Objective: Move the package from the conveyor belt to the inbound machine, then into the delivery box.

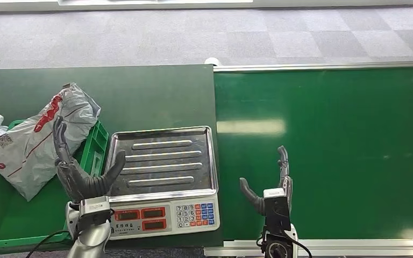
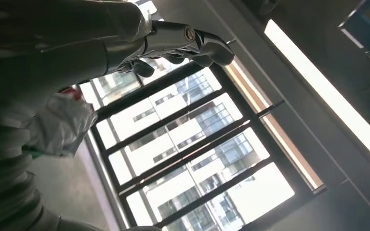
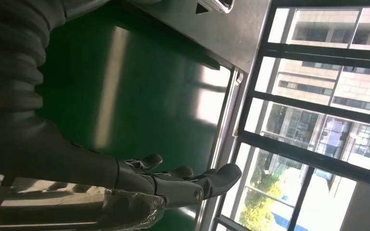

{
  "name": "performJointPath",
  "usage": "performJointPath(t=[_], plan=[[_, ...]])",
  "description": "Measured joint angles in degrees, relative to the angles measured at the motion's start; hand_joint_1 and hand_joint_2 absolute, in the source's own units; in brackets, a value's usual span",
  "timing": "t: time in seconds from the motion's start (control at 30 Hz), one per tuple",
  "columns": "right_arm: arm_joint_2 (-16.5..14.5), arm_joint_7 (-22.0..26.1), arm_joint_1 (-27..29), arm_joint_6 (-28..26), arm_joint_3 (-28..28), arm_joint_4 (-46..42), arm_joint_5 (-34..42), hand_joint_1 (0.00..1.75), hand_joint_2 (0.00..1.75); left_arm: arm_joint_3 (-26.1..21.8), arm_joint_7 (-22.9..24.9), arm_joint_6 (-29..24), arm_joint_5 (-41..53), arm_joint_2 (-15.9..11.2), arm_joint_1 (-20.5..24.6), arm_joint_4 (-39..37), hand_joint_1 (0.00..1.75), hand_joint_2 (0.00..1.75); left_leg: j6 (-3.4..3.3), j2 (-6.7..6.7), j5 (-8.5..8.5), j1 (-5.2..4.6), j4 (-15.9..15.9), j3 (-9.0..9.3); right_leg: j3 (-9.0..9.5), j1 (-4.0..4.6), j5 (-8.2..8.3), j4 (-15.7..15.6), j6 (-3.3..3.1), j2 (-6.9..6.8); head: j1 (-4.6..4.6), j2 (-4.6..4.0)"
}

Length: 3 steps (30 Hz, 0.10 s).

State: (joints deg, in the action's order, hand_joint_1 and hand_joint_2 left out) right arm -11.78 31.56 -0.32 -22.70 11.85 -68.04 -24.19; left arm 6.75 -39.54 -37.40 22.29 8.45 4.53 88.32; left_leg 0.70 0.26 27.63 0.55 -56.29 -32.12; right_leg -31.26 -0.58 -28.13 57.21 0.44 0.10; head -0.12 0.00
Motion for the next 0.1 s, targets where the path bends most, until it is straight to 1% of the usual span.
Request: performJointPath(t=[0.07, 0.1], plan=[[0.0, 0.2, 0.1, 0.1, -0.3, 0.7, 0.2, 0.0, 1.75, 2.6, 0.0, 1.0, -2.5, 1.1, -2.4, -0.5, 0.0, 1.75, 0.0, 0.0, 0.0, 0.01, 0.0, 0.01, 0.0, 0.01, 0.0, 0.0, 0.0, 0.0, 0.0, 0.0], [0.0, 0.2, 0.1, 0.2, -0.4, 0.8, 0.3, 0.0, 1.75, 3.2, 0.0, 1.2, -2.9, 1.4, -3.0, -0.6, 0.0, 1.75, 0.0, 0.0, -0.01, 0.01, 0.0, 0.01, 0.0, 0.01, 0.0, 0.0, 0.0, -0.01, 0.0, 0.0]])
